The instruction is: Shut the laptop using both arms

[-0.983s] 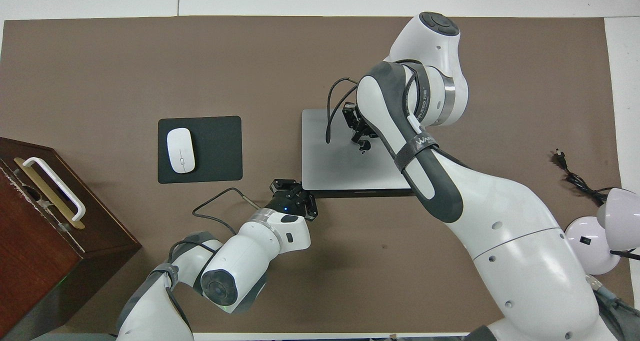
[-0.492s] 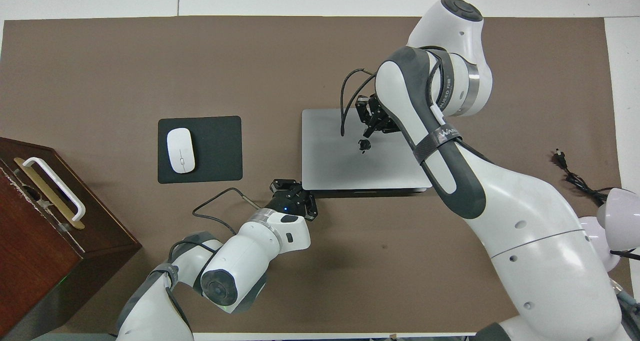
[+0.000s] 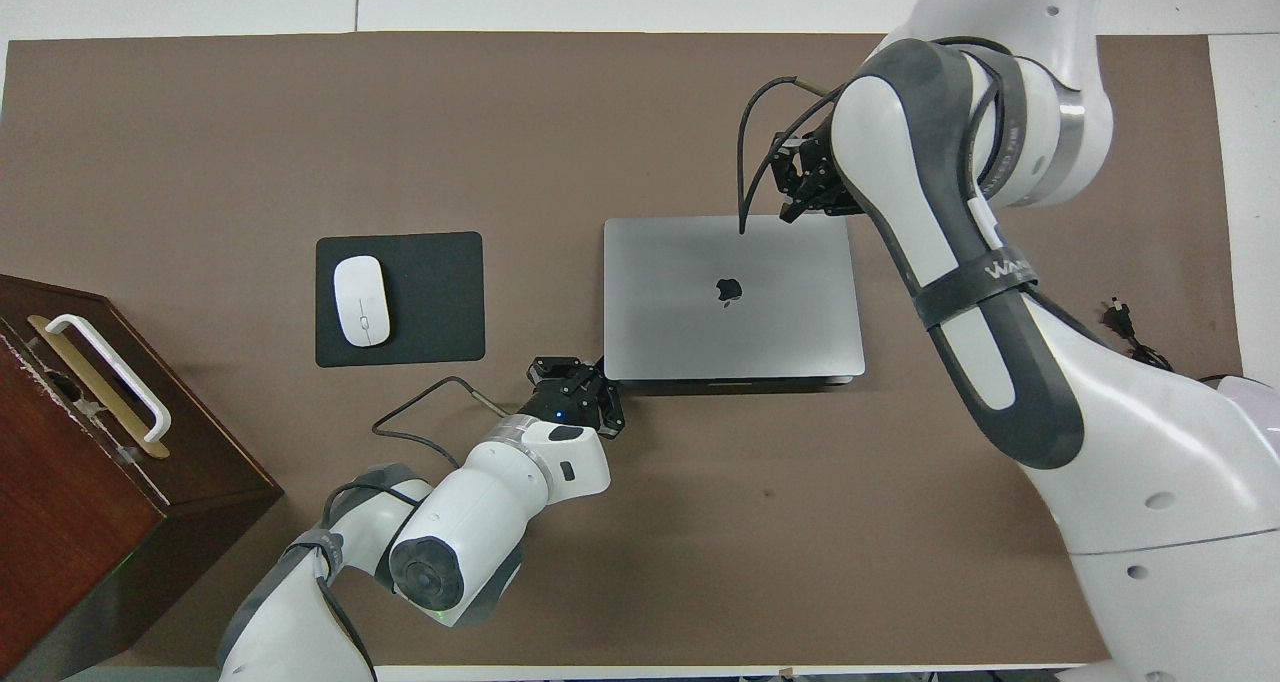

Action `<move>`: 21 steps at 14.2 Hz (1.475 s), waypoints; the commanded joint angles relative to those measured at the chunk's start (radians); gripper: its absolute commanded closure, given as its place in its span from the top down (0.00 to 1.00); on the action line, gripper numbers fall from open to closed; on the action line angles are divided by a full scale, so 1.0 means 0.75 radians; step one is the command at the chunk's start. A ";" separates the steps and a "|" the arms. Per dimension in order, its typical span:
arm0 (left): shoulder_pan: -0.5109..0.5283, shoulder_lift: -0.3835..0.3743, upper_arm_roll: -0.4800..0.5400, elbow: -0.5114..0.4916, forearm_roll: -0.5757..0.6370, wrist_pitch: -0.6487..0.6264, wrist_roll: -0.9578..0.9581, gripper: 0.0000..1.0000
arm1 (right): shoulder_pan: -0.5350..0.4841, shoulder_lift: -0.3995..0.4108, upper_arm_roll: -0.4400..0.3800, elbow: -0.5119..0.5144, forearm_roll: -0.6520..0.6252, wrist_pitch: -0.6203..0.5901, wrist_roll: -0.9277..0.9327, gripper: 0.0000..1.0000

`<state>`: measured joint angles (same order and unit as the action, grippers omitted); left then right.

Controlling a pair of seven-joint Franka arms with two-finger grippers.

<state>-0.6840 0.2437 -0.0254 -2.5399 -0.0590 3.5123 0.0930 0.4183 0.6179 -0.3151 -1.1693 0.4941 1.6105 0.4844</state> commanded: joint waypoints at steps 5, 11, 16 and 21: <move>0.100 -0.420 -0.001 -0.044 -0.009 -0.610 0.023 0.00 | -0.032 -0.257 -0.032 0.035 -0.164 0.000 -0.175 0.00; 0.216 -0.734 0.007 0.160 -0.009 -1.372 0.084 0.00 | -0.120 -0.458 0.025 0.056 -0.331 -0.004 -0.437 0.00; 0.317 -0.769 0.009 0.435 -0.007 -1.825 0.134 0.00 | -0.402 -0.552 0.423 0.095 -0.623 -0.051 -0.540 0.00; 0.468 -0.767 0.007 0.535 0.001 -1.971 0.128 1.00 | -0.592 -0.691 0.586 -0.058 -0.665 -0.249 -0.525 0.00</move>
<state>-0.3899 -0.3444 -0.0117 -2.1712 -0.0599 2.0750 0.1730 0.0003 0.1485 0.1001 -1.1124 0.0224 1.4362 0.1084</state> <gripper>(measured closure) 0.604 0.991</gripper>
